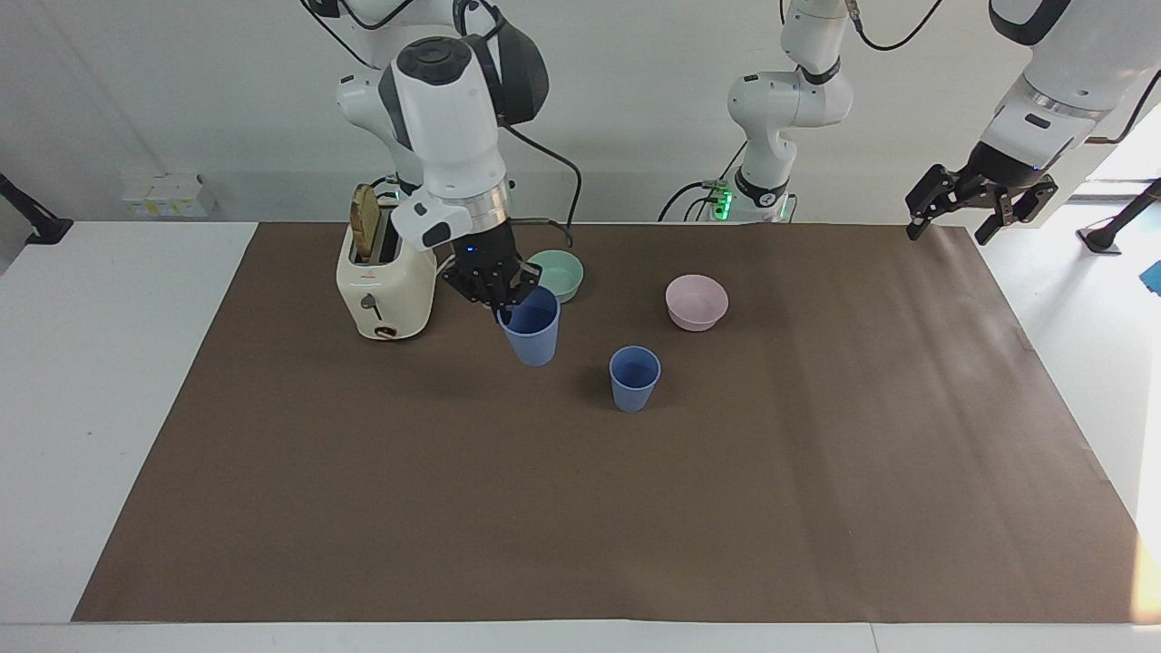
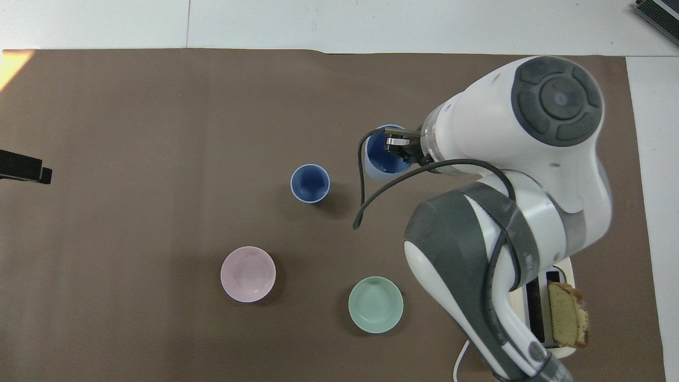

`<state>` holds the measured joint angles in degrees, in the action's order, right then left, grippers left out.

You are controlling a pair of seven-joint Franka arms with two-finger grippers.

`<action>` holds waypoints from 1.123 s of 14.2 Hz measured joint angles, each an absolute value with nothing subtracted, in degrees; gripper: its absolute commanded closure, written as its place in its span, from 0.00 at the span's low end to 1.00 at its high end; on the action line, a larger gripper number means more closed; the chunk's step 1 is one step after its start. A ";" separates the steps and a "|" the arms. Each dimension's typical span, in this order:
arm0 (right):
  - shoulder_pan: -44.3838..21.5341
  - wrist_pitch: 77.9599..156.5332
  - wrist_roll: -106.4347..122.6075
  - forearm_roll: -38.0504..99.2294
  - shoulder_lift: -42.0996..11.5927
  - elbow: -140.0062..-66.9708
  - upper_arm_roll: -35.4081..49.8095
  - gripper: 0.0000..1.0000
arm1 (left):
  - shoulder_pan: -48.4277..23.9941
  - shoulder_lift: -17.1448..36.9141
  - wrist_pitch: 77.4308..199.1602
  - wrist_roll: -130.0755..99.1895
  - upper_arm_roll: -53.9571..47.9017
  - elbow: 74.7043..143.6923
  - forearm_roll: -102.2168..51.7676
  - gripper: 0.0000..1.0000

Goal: Stack blue cups with both arms
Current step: 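Lift and carry the blue cup with the right gripper over the first cup, then lower the held cup into the first blue cup and open the right gripper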

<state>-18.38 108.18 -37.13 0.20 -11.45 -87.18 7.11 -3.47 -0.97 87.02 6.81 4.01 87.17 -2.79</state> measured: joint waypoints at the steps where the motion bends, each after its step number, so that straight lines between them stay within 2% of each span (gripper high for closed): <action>1: -19.70 108.18 -38.72 0.10 -11.78 -86.63 7.07 1.00 | -3.47 -0.97 87.02 6.81 4.01 87.17 -2.79 0.00; 8: -24.31 108.84 -44.08 -2.02 -18.19 -80.16 7.02 1.00 | -3.47 -0.97 87.02 6.81 4.01 87.17 -2.79 0.00; 16: -27.32 112.66 -47.23 -2.30 -25.00 -79.53 6.98 1.00 | -3.47 -0.97 87.02 6.81 4.04 87.17 -2.79 0.00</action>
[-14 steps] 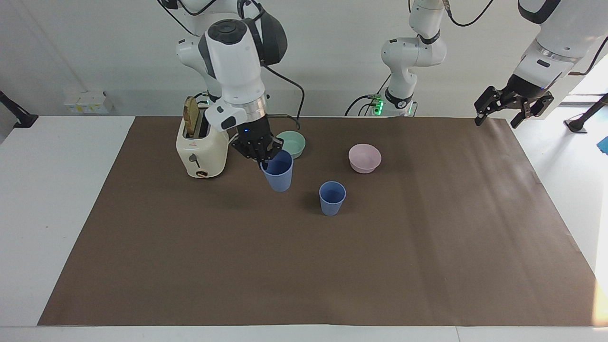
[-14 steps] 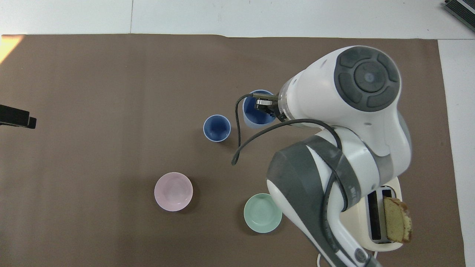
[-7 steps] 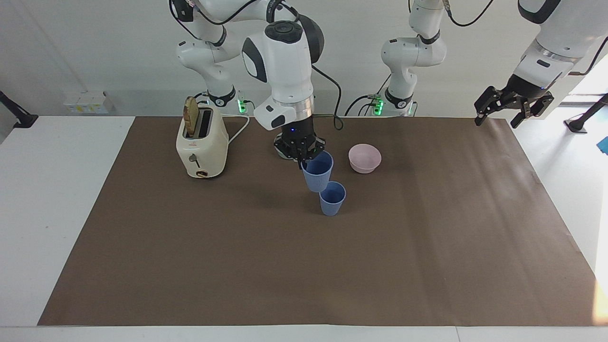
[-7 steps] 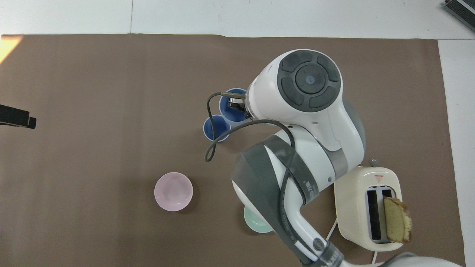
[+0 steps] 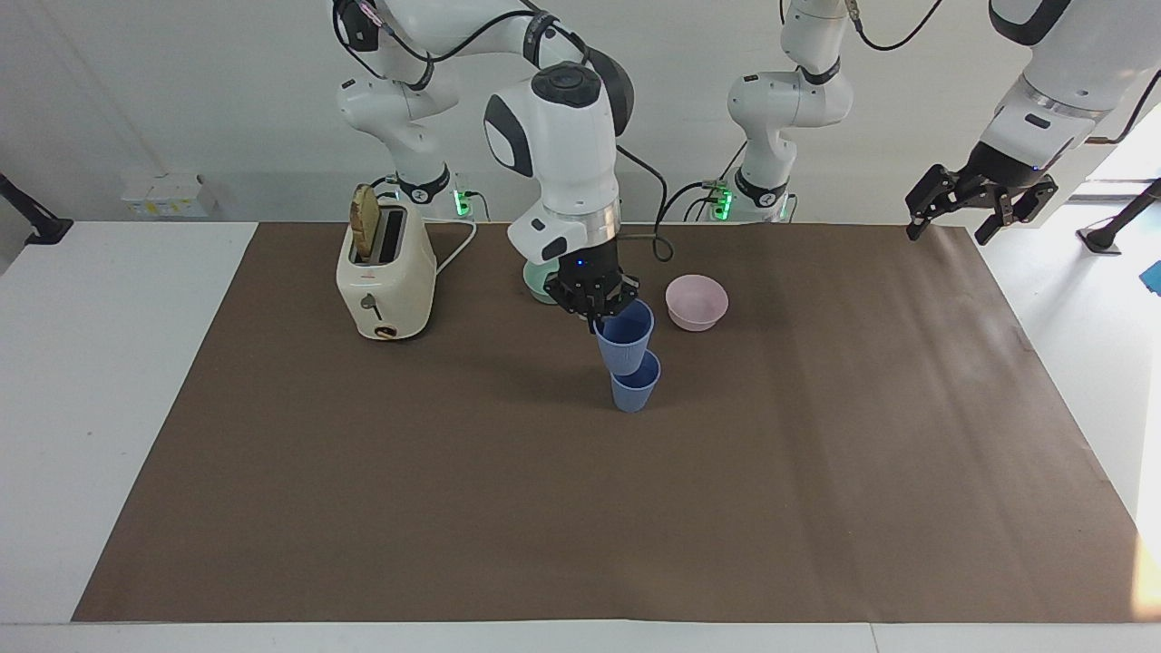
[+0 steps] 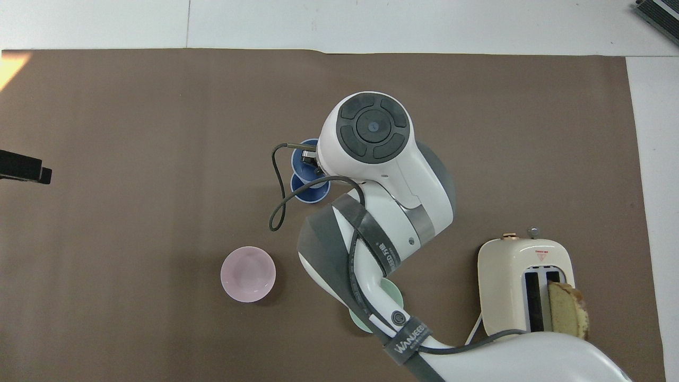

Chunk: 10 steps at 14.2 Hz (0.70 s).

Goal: Stack blue cups with both arms
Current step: 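Lower the held cup into the first blue cup and open the right gripper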

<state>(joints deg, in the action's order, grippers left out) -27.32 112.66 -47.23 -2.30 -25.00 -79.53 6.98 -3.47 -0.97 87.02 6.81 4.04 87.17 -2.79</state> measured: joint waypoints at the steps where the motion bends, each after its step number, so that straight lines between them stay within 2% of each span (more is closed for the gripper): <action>1: -27.39 112.67 -47.23 -2.30 -25.19 -79.52 6.99 1.00 | -3.47 -0.97 87.02 6.81 4.04 87.17 -2.79 0.00; 10: -28.95 113.88 -47.40 -2.57 -26.82 -79.47 7.02 1.00 | -3.47 -0.97 87.02 6.81 4.04 87.17 -2.79 0.00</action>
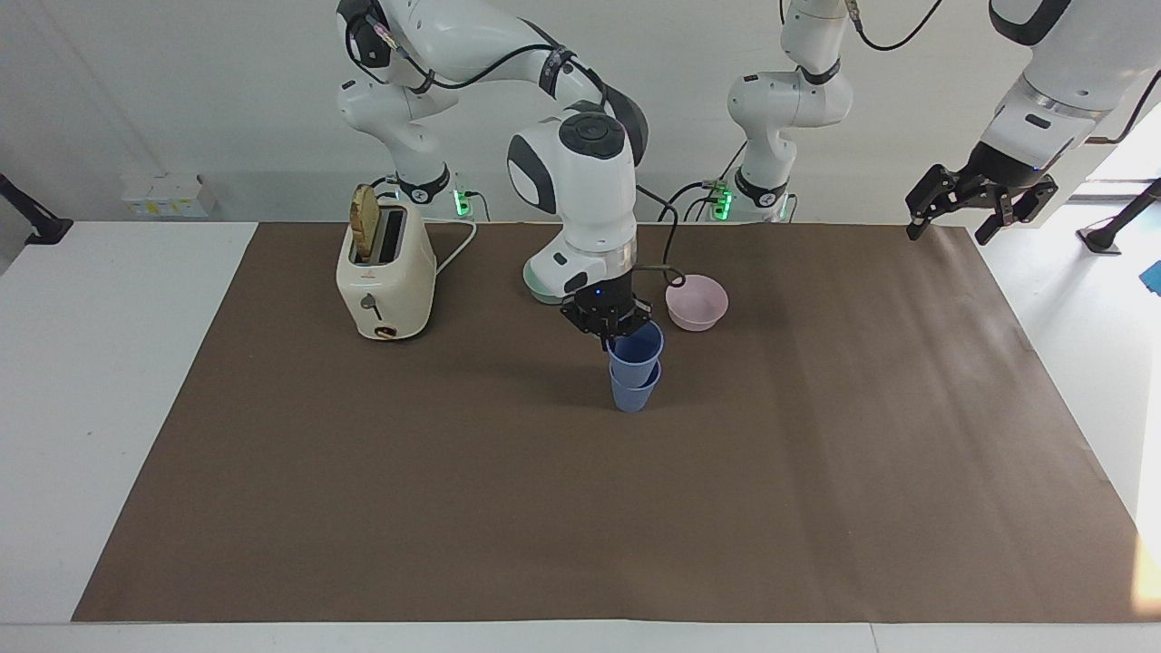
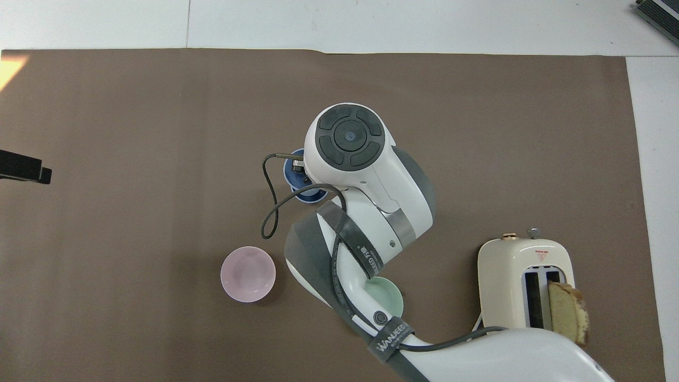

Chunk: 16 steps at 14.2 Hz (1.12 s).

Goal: Stack blue cups with both arms

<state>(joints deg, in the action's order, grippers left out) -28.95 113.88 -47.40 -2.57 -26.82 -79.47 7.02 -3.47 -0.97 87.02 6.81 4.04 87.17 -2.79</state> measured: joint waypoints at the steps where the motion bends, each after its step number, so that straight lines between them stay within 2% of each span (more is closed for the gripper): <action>1: -28.95 114.63 -47.41 -2.57 -27.09 -79.50 7.01 1.00 | -3.47 -0.97 87.02 6.81 4.04 87.17 -2.79 0.00; 5: -28.95 114.94 -47.43 -2.57 -27.71 -79.79 6.98 1.00 | -3.47 -0.97 87.02 6.81 4.04 87.17 -2.79 0.00; 6: -28.92 114.94 -47.45 -2.57 -27.89 -80.01 6.95 0.92 | -3.47 -0.97 87.02 6.81 4.04 87.17 -2.79 0.00; 7: -28.92 115.07 -47.49 -2.57 -28.13 -80.30 6.94 0.39 | -3.47 -0.97 87.02 6.81 4.04 87.17 -2.79 0.00; 9: -28.89 116.24 -47.70 -2.63 -28.57 -81.26 6.84 0.00 | -3.47 -0.97 87.02 6.81 4.04 87.17 -2.79 0.00; 16: -28.63 116.57 -47.90 -4.07 -28.64 -81.81 6.16 0.00 | -3.47 -0.97 87.02 6.81 4.04 87.17 -2.79 0.00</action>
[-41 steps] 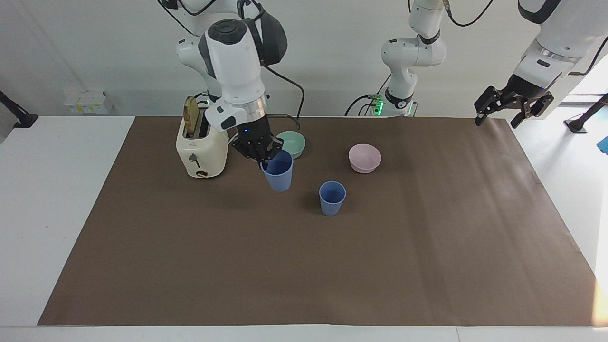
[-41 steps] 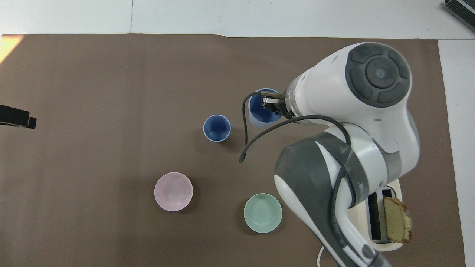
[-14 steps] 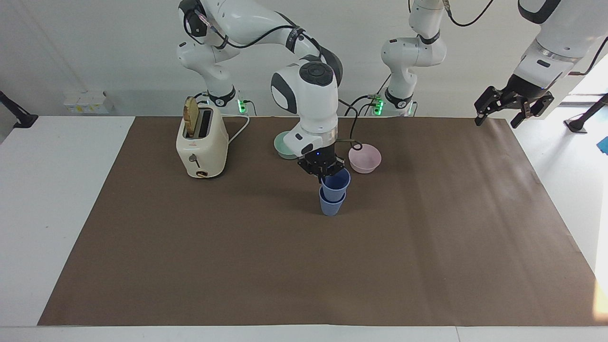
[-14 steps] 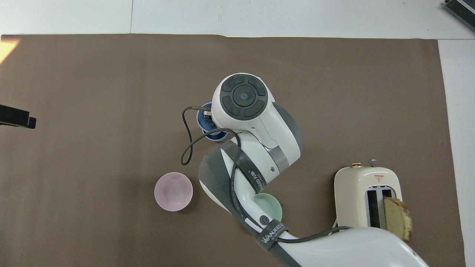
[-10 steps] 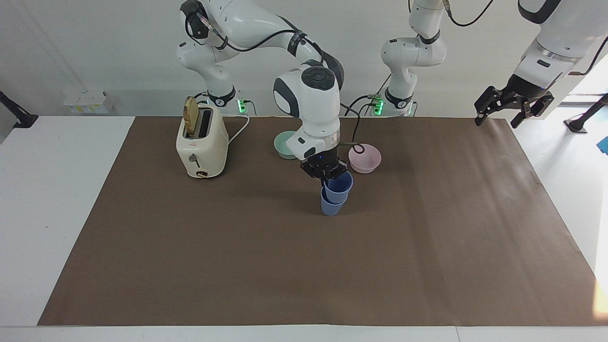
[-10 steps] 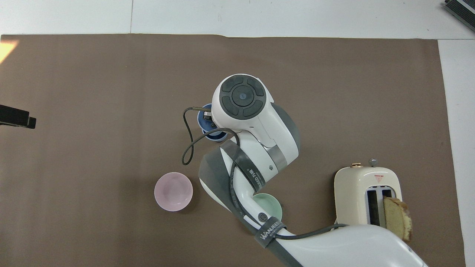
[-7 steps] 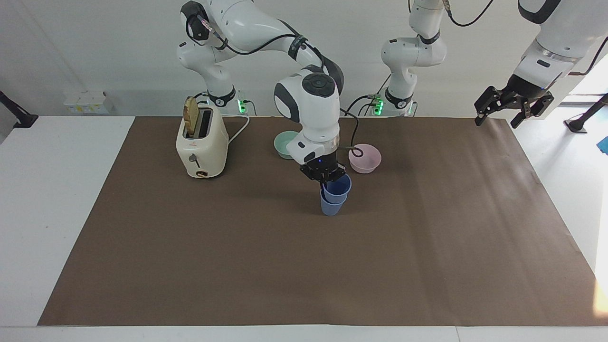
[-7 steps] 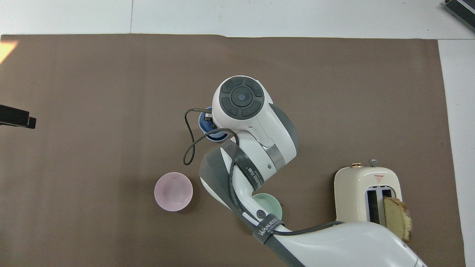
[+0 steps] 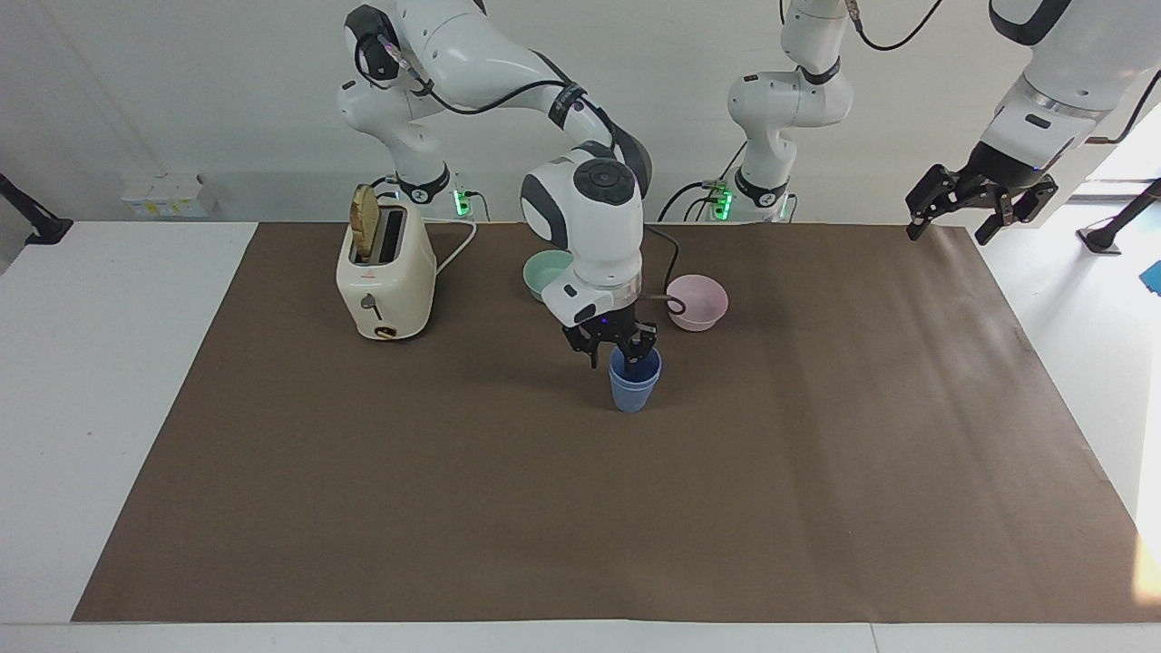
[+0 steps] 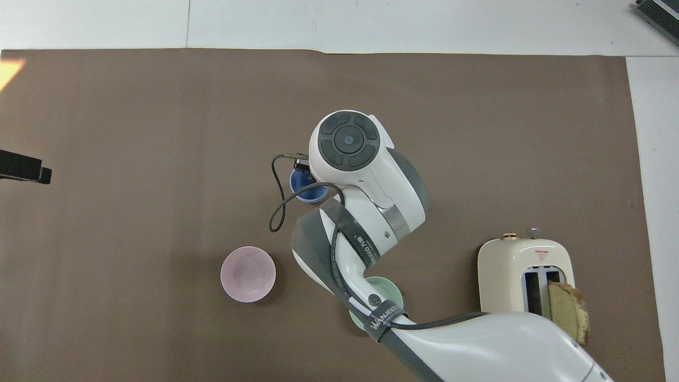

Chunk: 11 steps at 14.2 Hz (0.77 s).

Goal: Stack blue cups with both arms

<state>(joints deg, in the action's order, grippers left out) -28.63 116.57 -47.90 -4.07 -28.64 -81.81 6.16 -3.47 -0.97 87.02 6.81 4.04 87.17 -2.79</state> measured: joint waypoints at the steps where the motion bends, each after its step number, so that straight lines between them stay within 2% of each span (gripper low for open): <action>1: -28.37 115.44 -47.90 -4.27 -28.32 -81.50 5.93 0.00 | -3.47 -0.97 87.02 6.81 4.04 87.17 -2.79 0.00; 11: -15.04 93.03 -28.32 -4.71 -17.92 -72.68 5.74 0.00 | -3.47 -0.97 87.02 6.81 4.04 87.17 -2.79 0.00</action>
<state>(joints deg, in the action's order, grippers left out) -15.04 93.03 -28.32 -4.71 -17.92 -72.68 5.74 -3.47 -0.97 87.02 6.81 4.04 87.17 -2.79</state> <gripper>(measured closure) 0.000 0.000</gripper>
